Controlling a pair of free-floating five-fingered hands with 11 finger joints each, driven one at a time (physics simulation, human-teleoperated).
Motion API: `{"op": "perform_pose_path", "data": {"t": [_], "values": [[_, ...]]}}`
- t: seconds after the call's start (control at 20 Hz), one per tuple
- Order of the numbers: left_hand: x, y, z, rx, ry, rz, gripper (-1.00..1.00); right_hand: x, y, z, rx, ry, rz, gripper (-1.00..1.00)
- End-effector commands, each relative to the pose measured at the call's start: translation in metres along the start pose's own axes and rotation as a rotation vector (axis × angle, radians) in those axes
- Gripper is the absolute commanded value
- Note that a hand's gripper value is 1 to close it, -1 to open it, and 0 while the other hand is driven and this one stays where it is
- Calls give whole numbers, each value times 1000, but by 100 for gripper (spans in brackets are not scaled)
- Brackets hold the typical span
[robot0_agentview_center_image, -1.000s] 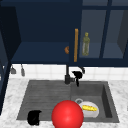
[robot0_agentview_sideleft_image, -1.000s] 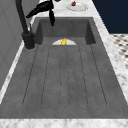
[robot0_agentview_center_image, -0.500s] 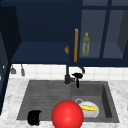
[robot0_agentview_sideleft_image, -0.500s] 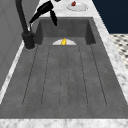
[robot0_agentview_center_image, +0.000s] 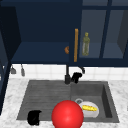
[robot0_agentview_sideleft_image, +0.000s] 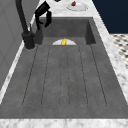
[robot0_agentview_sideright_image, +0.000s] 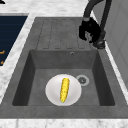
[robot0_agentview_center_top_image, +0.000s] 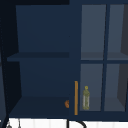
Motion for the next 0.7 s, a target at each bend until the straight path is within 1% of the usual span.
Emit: {"op": "perform_pose_path", "data": {"t": [0.0,0.15,0.25,0.3,0.35,0.4,0.45,0.6,0.65], "values": [[0,0,0,0,0,0,0,-1,-3,-5,73,-16,-88,100],[0,0,0,0,0,0,0,-1,-4,-7,99,-26,-100,100],[0,0,0,0,0,0,0,-2,-4,-6,101,-35,-97,100],[0,0,0,0,0,0,0,-1,-8,-4,93,-28,-82,100],[0,0,0,0,0,0,0,1,-12,0,95,-26,-78,-100],[0,0,0,0,0,0,0,3,-24,14,90,-22,-54,-100],[0,0,0,0,0,0,0,7,-26,20,86,-25,-48,-100],[0,0,0,0,0,0,0,11,-32,35,98,-41,-49,-100],[0,0,0,0,0,0,0,11,-31,38,100,-58,-49,-100]]}}
